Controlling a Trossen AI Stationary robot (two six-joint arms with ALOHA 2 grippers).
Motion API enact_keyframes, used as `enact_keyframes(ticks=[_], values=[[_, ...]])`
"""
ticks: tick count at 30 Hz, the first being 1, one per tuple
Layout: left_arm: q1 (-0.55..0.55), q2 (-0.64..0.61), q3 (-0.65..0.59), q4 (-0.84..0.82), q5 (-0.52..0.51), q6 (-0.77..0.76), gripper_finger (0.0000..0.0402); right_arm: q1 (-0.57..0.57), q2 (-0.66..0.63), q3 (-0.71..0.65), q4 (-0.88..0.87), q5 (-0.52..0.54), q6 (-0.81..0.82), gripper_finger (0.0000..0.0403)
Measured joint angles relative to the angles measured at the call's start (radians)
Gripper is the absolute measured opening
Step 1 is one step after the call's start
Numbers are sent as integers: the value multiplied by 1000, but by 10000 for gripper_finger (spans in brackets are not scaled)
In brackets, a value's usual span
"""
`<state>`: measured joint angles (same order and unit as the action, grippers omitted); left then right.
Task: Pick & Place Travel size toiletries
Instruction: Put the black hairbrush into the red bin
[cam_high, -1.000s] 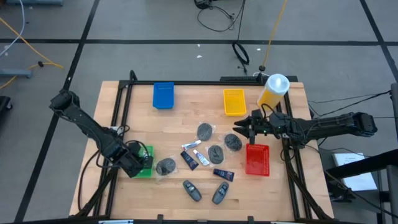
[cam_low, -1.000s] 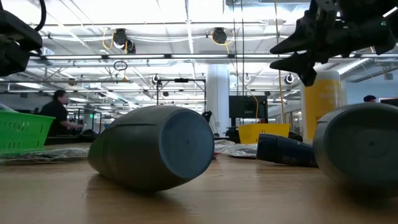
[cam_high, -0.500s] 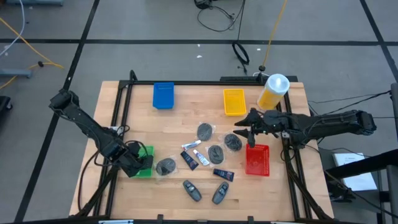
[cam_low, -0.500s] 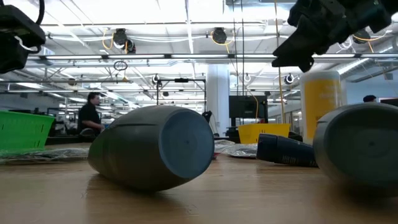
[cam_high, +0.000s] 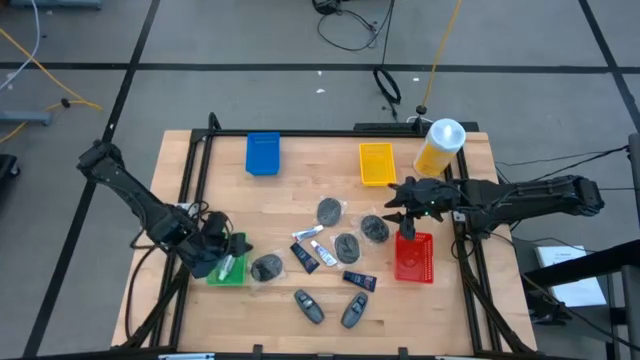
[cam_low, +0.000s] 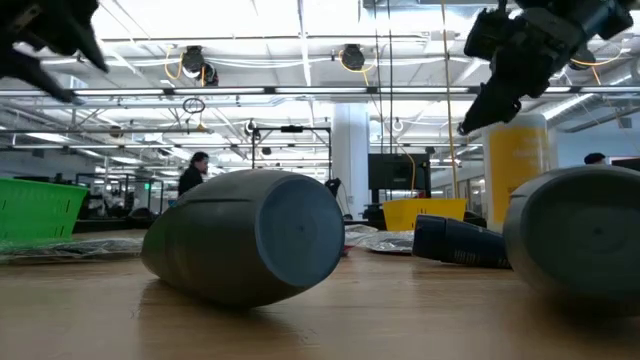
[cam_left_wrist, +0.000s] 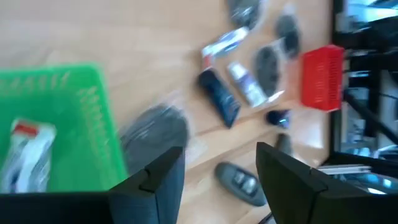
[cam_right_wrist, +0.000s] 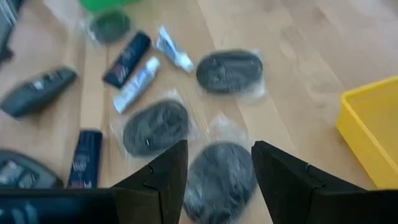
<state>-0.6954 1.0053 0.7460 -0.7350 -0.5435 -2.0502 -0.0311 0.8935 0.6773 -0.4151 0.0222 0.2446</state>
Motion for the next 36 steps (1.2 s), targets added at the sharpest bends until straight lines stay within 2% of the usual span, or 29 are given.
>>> enact_keyframes(ticks=[3,8,14,23,28,36], values=[[30,-18,22,-1,-23,73,184,-1,41,66,-82,2,-50,171],[96,-40,56,4,-34,213,180,-1,127,127,-80,2,-118,171],[184,-51,66,6,-45,348,179,-1,253,131,-45,2,-185,179],[272,-51,66,8,-35,426,179,-2,422,131,201,1,-269,213],[285,-50,66,6,-32,429,179,-12,494,130,224,3,-284,228],[299,-50,66,7,-36,456,179,-21,626,130,303,32,-279,228]])
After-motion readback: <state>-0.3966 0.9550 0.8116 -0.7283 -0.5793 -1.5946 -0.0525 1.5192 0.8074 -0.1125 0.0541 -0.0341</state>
